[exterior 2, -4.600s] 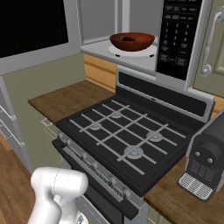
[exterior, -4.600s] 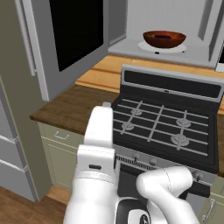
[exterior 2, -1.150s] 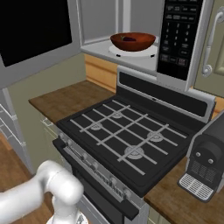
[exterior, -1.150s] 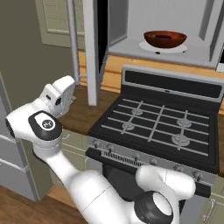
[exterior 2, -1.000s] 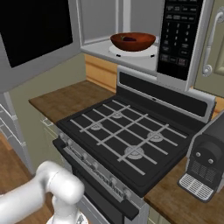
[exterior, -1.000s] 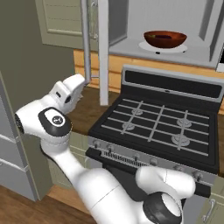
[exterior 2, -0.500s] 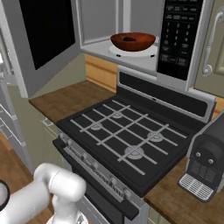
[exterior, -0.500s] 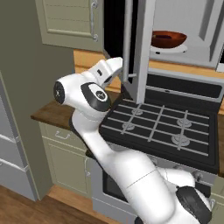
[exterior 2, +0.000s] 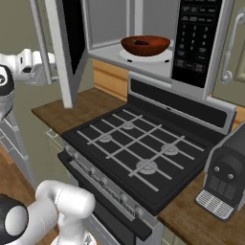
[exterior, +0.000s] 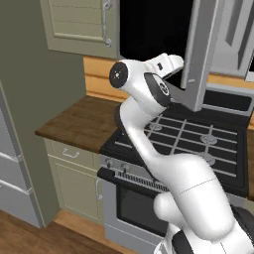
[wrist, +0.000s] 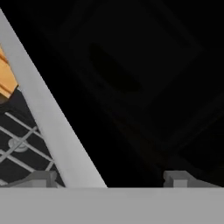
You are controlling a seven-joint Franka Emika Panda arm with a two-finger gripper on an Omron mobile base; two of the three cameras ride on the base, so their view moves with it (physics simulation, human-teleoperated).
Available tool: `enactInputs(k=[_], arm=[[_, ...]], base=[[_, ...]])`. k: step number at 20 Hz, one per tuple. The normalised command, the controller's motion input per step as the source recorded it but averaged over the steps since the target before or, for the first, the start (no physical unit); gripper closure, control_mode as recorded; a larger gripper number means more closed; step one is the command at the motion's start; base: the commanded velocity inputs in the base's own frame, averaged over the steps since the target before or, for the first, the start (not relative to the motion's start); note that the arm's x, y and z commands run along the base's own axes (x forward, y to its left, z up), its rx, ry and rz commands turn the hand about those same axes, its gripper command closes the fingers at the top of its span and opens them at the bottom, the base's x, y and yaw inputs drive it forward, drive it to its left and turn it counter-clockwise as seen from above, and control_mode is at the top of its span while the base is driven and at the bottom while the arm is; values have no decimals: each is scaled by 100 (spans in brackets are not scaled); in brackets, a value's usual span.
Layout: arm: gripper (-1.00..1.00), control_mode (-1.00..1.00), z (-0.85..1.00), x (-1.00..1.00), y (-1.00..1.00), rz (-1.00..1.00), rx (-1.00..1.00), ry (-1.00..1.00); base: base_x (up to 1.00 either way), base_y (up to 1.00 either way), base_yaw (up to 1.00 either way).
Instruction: Pick the eggplant from the sink and place it in the bowl. Then pick the bowl and place it in the microwave. Then close the microwave door and press the start button.
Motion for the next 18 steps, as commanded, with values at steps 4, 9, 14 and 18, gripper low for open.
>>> enactInputs(k=[4,9,14,18], arm=[[-100,-100,0,12,-91,0,12,-1],[-100,-100,0,34,-73,2,9,-5],[-100,-100,0,56,-55,5,6,-6],[-100,-100,0,53,-46,5,4,-5]], base=[[0,0,0],[0,0,0],[0,0,0],[0,0,0]])
